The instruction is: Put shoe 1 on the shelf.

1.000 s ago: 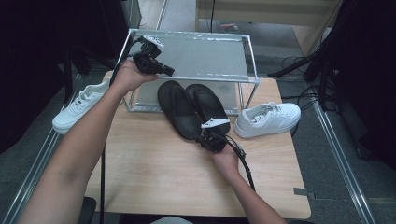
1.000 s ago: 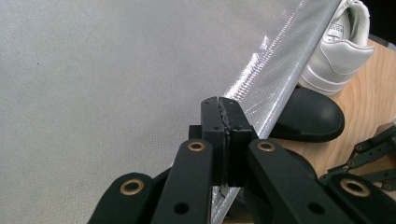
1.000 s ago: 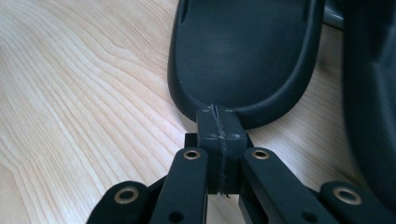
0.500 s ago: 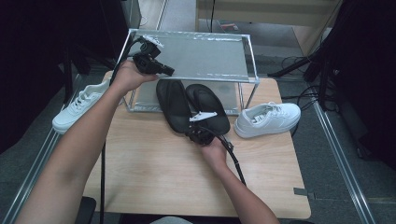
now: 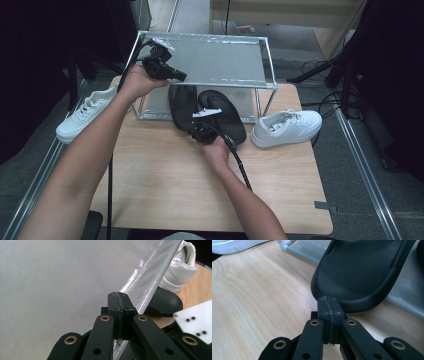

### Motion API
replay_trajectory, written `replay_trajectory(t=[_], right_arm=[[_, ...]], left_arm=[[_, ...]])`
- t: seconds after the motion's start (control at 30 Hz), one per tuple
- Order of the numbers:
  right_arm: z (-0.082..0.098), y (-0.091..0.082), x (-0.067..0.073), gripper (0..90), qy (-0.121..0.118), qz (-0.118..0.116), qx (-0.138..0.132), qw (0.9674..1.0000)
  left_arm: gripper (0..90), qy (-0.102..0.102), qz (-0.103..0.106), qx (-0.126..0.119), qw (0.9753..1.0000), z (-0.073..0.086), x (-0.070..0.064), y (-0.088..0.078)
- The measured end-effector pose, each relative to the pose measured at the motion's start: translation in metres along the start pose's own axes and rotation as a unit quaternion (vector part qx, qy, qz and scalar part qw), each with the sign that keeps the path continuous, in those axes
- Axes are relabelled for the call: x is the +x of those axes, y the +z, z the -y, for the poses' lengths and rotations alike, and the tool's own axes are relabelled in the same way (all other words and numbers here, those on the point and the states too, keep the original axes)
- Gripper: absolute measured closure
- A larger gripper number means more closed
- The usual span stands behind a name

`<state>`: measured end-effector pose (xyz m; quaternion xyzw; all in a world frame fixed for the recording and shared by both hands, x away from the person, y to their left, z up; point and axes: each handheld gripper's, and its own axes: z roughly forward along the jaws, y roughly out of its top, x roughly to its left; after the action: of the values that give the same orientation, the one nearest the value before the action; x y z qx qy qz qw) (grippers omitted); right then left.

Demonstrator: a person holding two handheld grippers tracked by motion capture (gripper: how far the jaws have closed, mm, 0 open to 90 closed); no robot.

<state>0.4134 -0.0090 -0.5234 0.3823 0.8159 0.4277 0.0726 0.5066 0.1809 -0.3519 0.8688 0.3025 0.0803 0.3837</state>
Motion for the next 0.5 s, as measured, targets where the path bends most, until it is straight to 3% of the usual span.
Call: replay_trajectory(t=[0.33, 0.5], right_arm=[[-0.018, 0.026, 0.002, 90.0, 0.007, 0.010, -0.004, 0.9999], [-0.023, 0.036, 0.002, 90.0, 0.010, 0.013, -0.003, 0.9999]], left_arm=[[90.0, 0.004, -0.008, 0.003, 1.0000, 0.000, -0.003, 0.000], [90.0, -0.010, 0.002, -0.015, 0.9998, 0.005, 0.000, 0.000]])
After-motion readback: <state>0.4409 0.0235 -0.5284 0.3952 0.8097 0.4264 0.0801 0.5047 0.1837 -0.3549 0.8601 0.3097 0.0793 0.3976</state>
